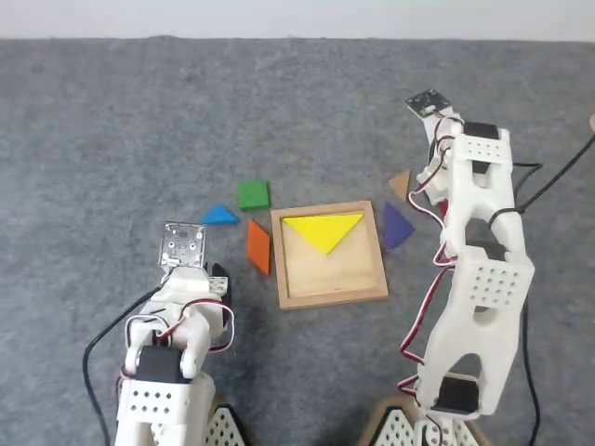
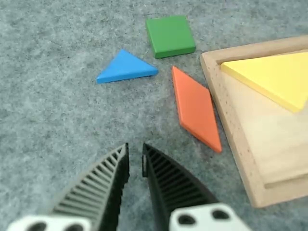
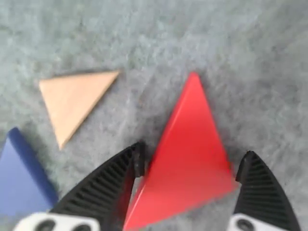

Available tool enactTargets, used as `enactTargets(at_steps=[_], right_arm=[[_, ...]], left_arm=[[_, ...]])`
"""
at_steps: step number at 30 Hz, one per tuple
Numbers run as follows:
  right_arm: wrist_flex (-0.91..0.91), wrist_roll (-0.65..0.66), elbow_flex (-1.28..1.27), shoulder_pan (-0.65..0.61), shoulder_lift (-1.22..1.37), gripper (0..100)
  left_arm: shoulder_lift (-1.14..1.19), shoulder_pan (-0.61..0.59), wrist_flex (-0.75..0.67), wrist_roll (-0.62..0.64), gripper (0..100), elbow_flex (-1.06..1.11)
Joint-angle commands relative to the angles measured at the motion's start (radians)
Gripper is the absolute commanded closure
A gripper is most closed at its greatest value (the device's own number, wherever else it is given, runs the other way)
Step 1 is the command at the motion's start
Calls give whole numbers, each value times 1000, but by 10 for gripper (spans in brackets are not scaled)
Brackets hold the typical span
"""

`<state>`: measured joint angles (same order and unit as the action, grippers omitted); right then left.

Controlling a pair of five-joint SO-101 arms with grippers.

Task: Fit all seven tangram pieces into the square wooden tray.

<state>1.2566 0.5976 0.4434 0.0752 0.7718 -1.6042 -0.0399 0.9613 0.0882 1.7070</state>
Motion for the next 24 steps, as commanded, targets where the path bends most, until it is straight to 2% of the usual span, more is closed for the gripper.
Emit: enactTargets(at_steps=[1,4,11,18,24], right_arm=[[116,44,8,2,-36,680],[202,106,8,-2,-68,680],[404,110,6,-4,-153,680],[496,126,0,22,-206,681],[469,195,-3,67,-329,681]], left_arm=[[-14,-8,3,6,946,-18],[-14,-8,3,6,946,-18],[-14,-8,3,6,946,-18],[-14,-8,3,6,946,-18],[-14,-8,3,6,946,-18]])
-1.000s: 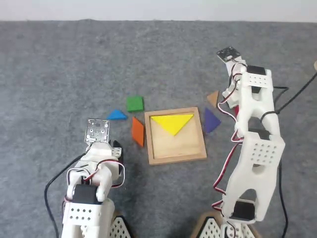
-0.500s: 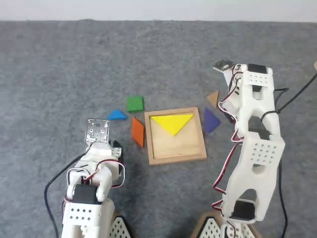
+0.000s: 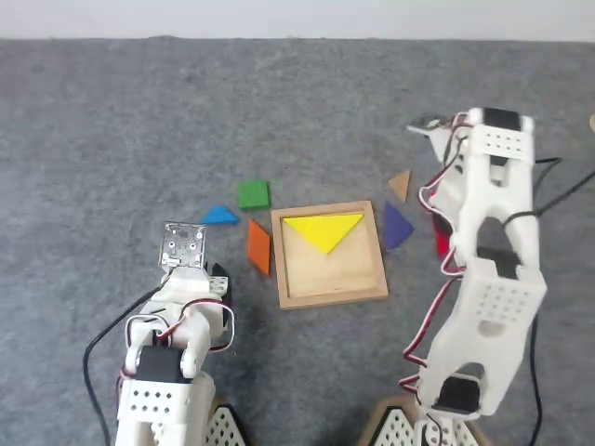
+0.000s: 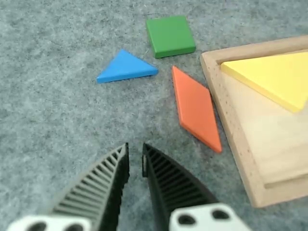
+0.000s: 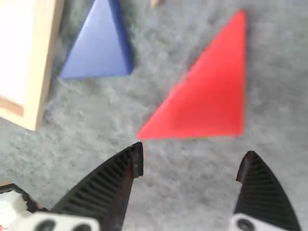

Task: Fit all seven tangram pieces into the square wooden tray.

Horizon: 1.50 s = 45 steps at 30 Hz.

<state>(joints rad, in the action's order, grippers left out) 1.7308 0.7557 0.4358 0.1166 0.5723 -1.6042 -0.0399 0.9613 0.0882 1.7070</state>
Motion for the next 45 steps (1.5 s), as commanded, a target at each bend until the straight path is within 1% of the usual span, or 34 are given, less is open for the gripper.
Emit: enactTargets(at_steps=[1,4,6,10,15,21,26,31,34,42,45], right_arm=[[-5,43,-11,27,-159,681],[-38,28,-117,13,-226,677],[-124,-15,-207,-10,-240,671],[-306,-117,-358,-54,-217,610],[-430,-181,-416,-68,-170,634],[-455,-196,-419,-67,-142,645],[-483,-196,-413,-64,-64,645],[-430,-216,-348,-62,-27,652],[-424,-224,-345,-62,-16,699],[-427,-226,-344,-62,-21,900],[-423,-226,-342,-62,-30,939]], left_arm=[[-14,-8,3,6,946,-18],[-14,-8,3,6,946,-18],[-14,-8,3,6,946,-18],[-14,-8,3,6,946,-18],[-14,-8,3,6,946,-18],[-14,-8,3,6,946,-18],[-14,-8,3,6,946,-18],[-14,-8,3,6,946,-18],[-14,-8,3,6,946,-18],[-14,-8,3,6,946,-18],[-14,-8,3,6,946,-18]])
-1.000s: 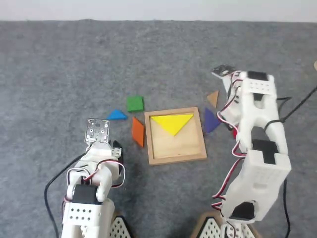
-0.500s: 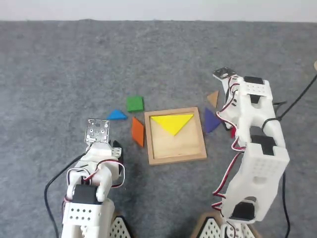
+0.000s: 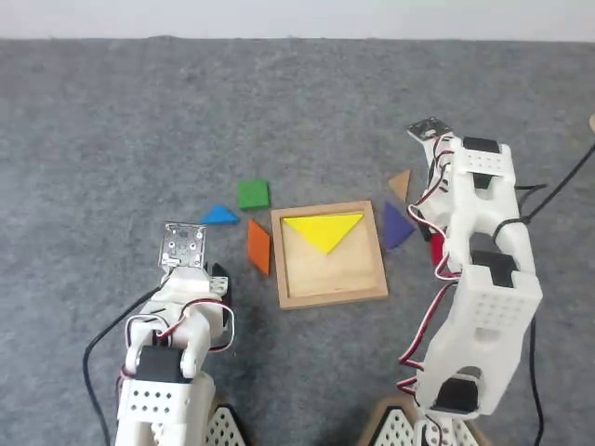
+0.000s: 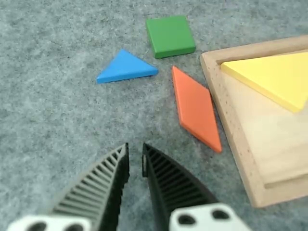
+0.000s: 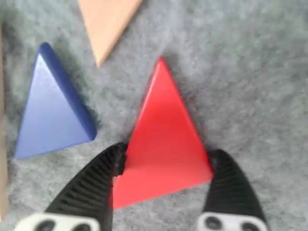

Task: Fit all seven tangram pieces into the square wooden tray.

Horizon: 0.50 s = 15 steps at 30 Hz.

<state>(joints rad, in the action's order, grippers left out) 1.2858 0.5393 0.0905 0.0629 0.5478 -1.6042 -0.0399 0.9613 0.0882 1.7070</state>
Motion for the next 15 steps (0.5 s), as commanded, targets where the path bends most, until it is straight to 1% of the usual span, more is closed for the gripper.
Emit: enactTargets(at_steps=[1,5,11,13,15], right_arm=[[25,-11,2,-8,-19,939],[44,-48,2,-10,-111,939],[111,-49,0,-16,-260,939],[154,-49,-3,-8,-291,936],[220,-46,-6,4,-306,902]], left_arm=[[-14,-8,3,6,946,-18],[-14,-8,3,6,946,-18],[-14,-8,3,6,946,-18],[-14,-8,3,6,946,-18],[-14,-8,3,6,946,-18]])
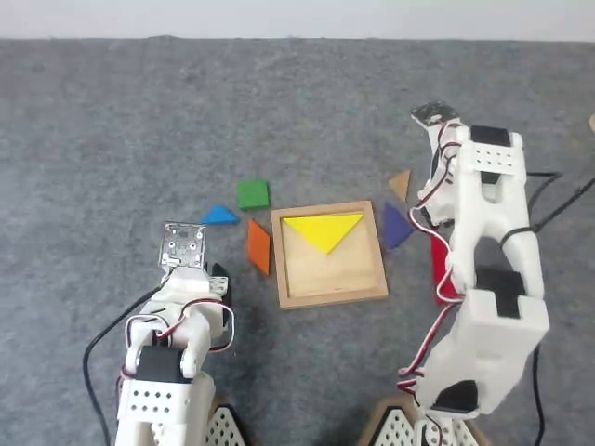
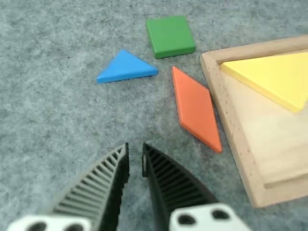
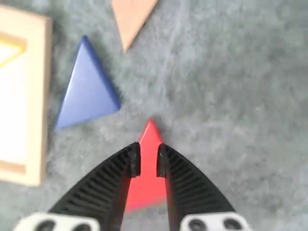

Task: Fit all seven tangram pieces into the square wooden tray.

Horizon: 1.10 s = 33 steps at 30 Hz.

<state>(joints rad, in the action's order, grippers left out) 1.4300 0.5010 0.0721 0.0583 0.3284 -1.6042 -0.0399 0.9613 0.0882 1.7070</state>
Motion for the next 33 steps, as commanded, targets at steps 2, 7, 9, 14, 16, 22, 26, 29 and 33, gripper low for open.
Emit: enactTargets(at_steps=[2,7,9,14,16,22,26,29,33], right_arm=[[122,-26,-3,16,-85,833],[19,-37,-155,-10,-73,647],[-61,-68,-210,5,-68,618],[-180,-89,-316,7,-68,625],[-205,-63,-336,-4,-68,625],[-214,-5,-367,5,-50,627],[-206,-3,-345,16,22,714],[-168,-6,-299,18,54,804],[-160,-12,-272,18,67,862]], left_arm=[[-14,-8,3,6,946,-18],[-14,-8,3,6,946,-18],[-14,-8,3,6,946,-18],[-14,-8,3,6,946,-18],[-14,-8,3,6,946,-18],[-14,-8,3,6,946,-18],[-14,-8,3,6,946,-18],[-14,-8,3,6,946,-18],[-14,-8,3,6,946,-18]])
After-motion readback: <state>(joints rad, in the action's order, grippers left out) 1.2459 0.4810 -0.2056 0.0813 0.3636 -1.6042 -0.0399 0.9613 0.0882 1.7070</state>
